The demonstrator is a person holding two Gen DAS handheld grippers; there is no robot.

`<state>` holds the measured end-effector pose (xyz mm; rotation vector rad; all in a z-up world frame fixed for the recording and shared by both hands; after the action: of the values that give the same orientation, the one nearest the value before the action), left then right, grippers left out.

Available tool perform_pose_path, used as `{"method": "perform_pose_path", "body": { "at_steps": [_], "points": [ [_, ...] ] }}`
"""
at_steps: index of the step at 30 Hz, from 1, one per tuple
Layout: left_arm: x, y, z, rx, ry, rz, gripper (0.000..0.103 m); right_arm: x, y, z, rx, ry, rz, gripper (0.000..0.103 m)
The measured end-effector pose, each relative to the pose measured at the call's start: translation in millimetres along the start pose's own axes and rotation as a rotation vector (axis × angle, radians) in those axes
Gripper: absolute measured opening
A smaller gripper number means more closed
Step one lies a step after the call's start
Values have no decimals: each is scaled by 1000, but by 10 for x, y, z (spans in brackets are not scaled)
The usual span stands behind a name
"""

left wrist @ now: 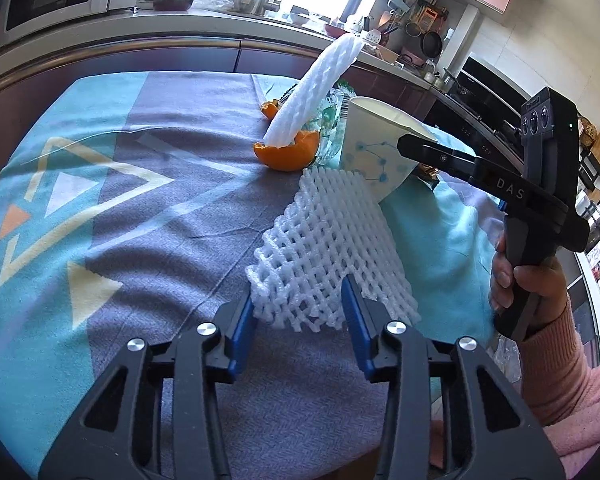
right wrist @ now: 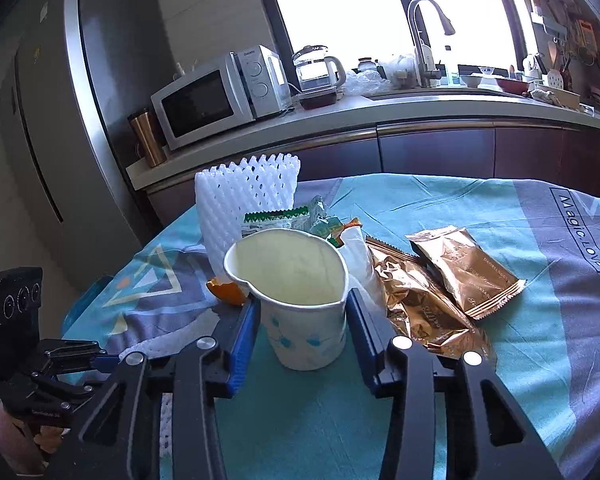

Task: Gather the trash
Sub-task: 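Grasp the white foam net with the left gripper while the right grasps the paper cup, then carry foam net and cup over the teal bin and release both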

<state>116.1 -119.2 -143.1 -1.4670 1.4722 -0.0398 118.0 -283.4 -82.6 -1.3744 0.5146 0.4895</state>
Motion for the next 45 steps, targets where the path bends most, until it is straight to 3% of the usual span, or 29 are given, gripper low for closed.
{"method": "perform_pose_path", "body": {
  "at_steps": [5,9,20,45],
  "points": [
    [-11,22,32,-28,12,-7,17,-47,15,-5,-2,8,-10,36],
    [-46,37,33,-36,19,-19,11,-85,29,-15,7,4,-11,34],
    [-367,7,-7,2,-6,-84,9,-292,64,87,20,-34,-26,33],
    [-1414,98,305,-14,-141,-242,9,-346,67,978,-42,-231,1,33]
  ]
}}
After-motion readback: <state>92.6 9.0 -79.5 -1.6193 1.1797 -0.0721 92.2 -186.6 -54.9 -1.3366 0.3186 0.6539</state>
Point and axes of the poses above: each gripper's, at about its wrist camera, not at the fingertips, and x roughly the way its jaws point, z to its left, y to its underside, the point moved 7 cm from there along x, roughly the way its jaws point, and after that the axes turned 13 degrees about y, right-handed, at the moved point
